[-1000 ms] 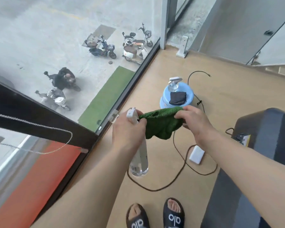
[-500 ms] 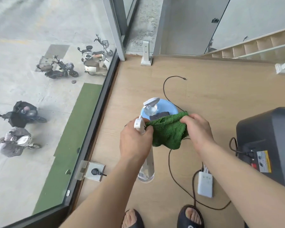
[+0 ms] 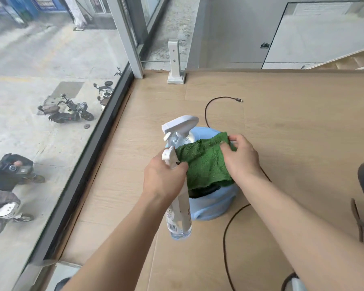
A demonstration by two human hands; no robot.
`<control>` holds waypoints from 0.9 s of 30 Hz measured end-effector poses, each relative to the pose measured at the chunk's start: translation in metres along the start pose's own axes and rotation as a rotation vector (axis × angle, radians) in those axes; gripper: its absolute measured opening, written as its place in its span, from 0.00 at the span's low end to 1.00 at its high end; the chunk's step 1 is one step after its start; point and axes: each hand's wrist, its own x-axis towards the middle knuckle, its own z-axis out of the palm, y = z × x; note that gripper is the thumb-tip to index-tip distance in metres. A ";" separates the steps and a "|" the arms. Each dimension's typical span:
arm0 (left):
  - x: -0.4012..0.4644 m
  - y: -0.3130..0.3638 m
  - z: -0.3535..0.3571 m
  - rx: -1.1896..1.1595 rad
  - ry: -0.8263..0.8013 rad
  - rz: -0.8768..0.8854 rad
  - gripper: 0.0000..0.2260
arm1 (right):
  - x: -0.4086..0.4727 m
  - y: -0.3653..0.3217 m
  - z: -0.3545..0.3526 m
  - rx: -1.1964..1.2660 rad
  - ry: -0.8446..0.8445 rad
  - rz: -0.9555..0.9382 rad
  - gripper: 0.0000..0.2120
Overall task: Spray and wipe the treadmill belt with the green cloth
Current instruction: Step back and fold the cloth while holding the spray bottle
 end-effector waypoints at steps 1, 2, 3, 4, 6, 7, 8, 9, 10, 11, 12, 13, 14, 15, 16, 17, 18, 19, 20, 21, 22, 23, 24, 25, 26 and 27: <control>0.005 -0.006 0.001 0.000 0.010 0.027 0.10 | 0.006 0.003 0.003 -0.038 -0.019 -0.025 0.16; 0.009 -0.012 0.002 -0.009 0.028 0.058 0.14 | 0.009 0.004 0.006 -0.079 -0.035 -0.039 0.18; 0.011 -0.014 0.003 -0.024 0.046 0.090 0.16 | 0.012 0.002 0.005 -0.120 -0.034 -0.054 0.20; 0.011 -0.012 0.001 -0.041 0.070 0.120 0.15 | 0.012 -0.005 0.001 -0.160 -0.026 -0.080 0.20; 0.008 -0.002 -0.003 -0.066 0.118 0.208 0.05 | 0.006 -0.026 -0.010 -0.173 -0.010 -0.206 0.18; 0.007 0.004 -0.005 -0.076 0.127 0.260 0.05 | 0.003 -0.037 -0.017 -0.110 -0.045 -0.254 0.16; 0.003 0.011 -0.009 -0.090 0.133 0.304 0.06 | -0.002 -0.050 -0.026 -0.018 -0.159 -0.263 0.15; -0.001 0.018 -0.012 -0.102 0.137 0.336 0.07 | -0.008 -0.061 -0.036 0.073 -0.355 -0.251 0.16; -0.004 0.025 -0.015 -0.130 0.126 0.350 0.08 | -0.015 -0.070 -0.045 0.134 -0.597 -0.235 0.19; -0.005 0.030 -0.017 -0.169 0.099 0.357 0.08 | -0.021 -0.077 -0.053 0.137 -0.824 -0.228 0.23; -0.007 0.036 -0.017 -0.219 0.062 0.363 0.08 | -0.026 -0.081 -0.058 0.093 -0.990 -0.227 0.27; -0.010 0.041 -0.017 -0.255 0.029 0.374 0.08 | -0.030 -0.083 -0.059 0.037 -1.084 -0.241 0.30; -0.013 0.046 -0.017 -0.269 0.012 0.390 0.08 | -0.036 -0.083 -0.058 -0.020 -1.113 -0.271 0.31; -0.016 0.051 -0.017 -0.269 0.006 0.415 0.10 | -0.040 -0.082 -0.054 -0.068 -1.079 -0.302 0.29; -0.018 0.055 -0.017 -0.275 0.006 0.434 0.11 | -0.044 -0.084 -0.052 -0.103 -1.021 -0.331 0.25; -0.020 0.059 -0.018 -0.288 0.000 0.452 0.12 | -0.047 -0.086 -0.050 -0.128 -0.958 -0.365 0.23; -0.021 0.061 -0.020 -0.304 -0.013 0.466 0.15 | -0.048 -0.089 -0.050 -0.139 -0.907 -0.391 0.22; -0.020 0.062 -0.022 -0.316 -0.036 0.479 0.18 | -0.048 -0.092 -0.052 -0.135 -0.870 -0.405 0.23; -0.022 0.063 -0.025 -0.335 -0.065 0.497 0.22 | -0.047 -0.095 -0.057 -0.124 -0.849 -0.406 0.25; -0.023 0.064 -0.028 -0.358 -0.098 0.517 0.26 | -0.045 -0.096 -0.063 -0.098 -0.846 -0.401 0.26; -0.025 0.065 -0.031 -0.374 -0.133 0.542 0.29 | -0.043 -0.098 -0.071 -0.061 -0.852 -0.392 0.27; -0.027 0.066 -0.034 -0.381 -0.149 0.570 0.33 | -0.040 -0.099 -0.079 -0.020 -0.864 -0.382 0.26; -0.027 0.066 -0.037 -0.381 -0.143 0.591 0.35 | -0.037 -0.099 -0.088 0.024 -0.868 -0.375 0.26; -0.025 0.064 -0.040 -0.379 -0.125 0.598 0.37 | -0.034 -0.099 -0.096 0.068 -0.858 -0.369 0.26; -0.022 0.062 -0.043 -0.367 -0.099 0.587 0.37 | -0.032 -0.100 -0.103 0.114 -0.831 -0.363 0.26; -0.019 0.059 -0.046 -0.347 -0.075 0.564 0.37 | -0.028 -0.100 -0.107 0.163 -0.776 -0.353 0.27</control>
